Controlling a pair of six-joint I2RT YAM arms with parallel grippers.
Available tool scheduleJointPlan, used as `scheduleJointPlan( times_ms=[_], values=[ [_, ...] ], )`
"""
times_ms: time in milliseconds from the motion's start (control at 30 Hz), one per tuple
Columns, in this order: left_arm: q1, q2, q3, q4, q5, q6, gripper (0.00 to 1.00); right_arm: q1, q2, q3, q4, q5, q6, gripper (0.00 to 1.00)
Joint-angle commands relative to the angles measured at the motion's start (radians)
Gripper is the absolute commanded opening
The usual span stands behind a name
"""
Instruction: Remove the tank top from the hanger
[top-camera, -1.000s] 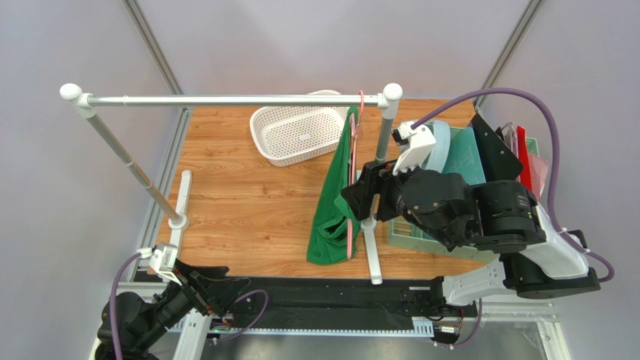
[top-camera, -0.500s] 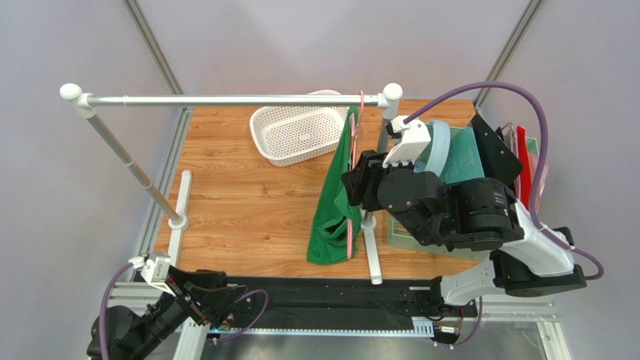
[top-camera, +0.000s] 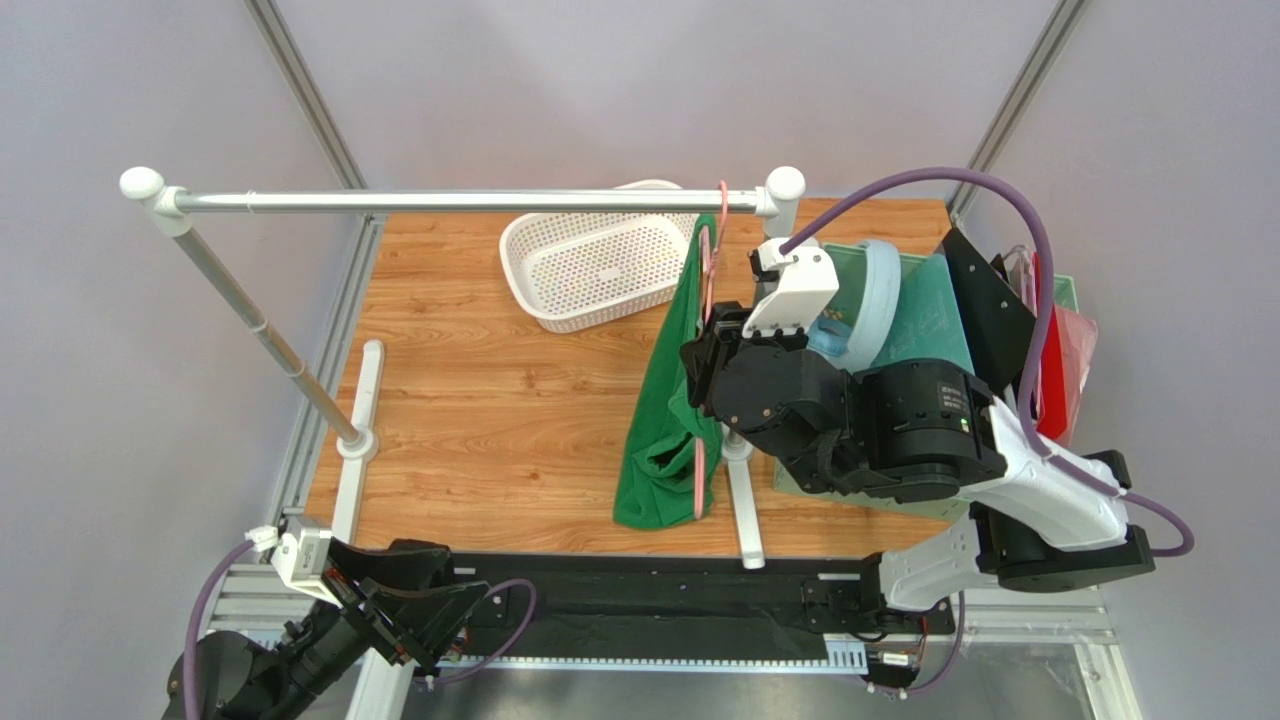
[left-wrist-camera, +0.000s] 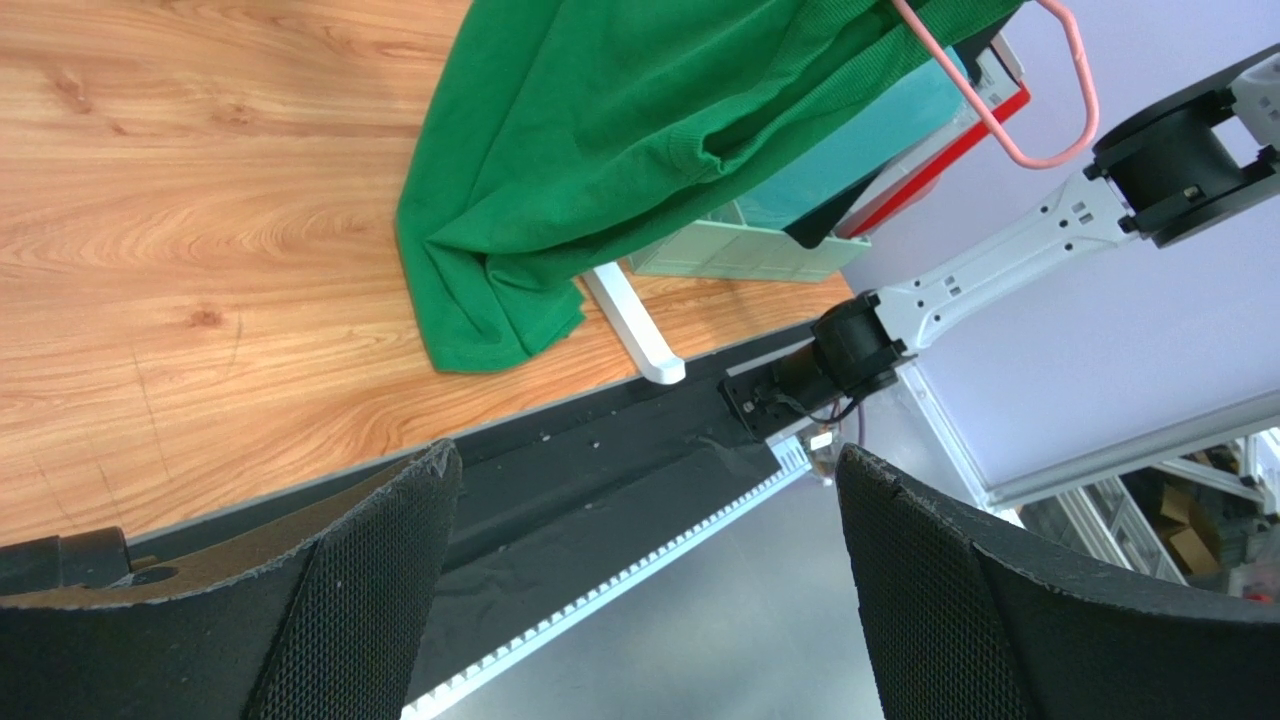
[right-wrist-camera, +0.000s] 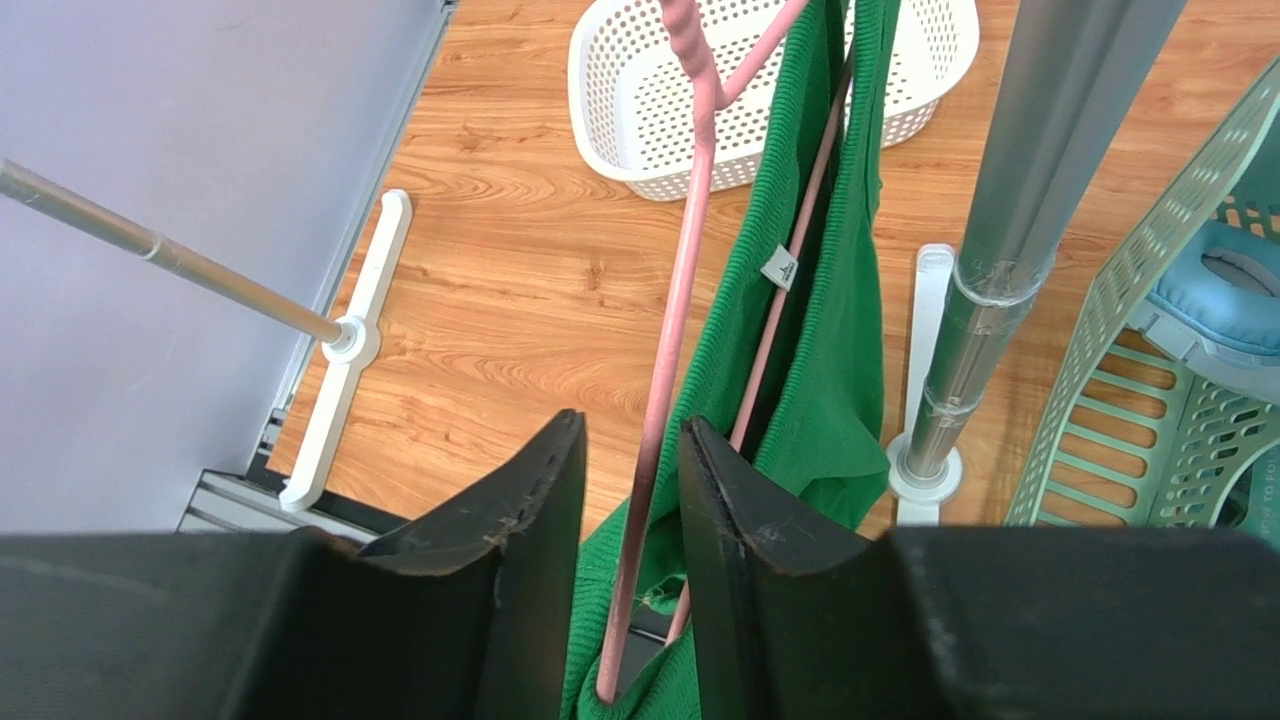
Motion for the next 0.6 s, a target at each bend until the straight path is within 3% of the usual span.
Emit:
scheduleJointPlan(
  times_ms=[0,167,567],
  values=[
    [-0.002,-0.034,0.022,-0.077,0.019,-0.007,0.98,-0.012,-0.029,-0.038,0.051,0.041,0.036,0.33],
    [-0.002,-0.034,0.027,-0.077,0.02,-0.012,0.98,-0.021,-0.041,-0.07,0.083,0.045,0.037,0.27],
    [-0.002,-0.029,0.029,-0.075,0.025,-0.004,0.98,-0.022,-0.054,-0.037,0.146,0.008,-0.026,0.0]
  ],
)
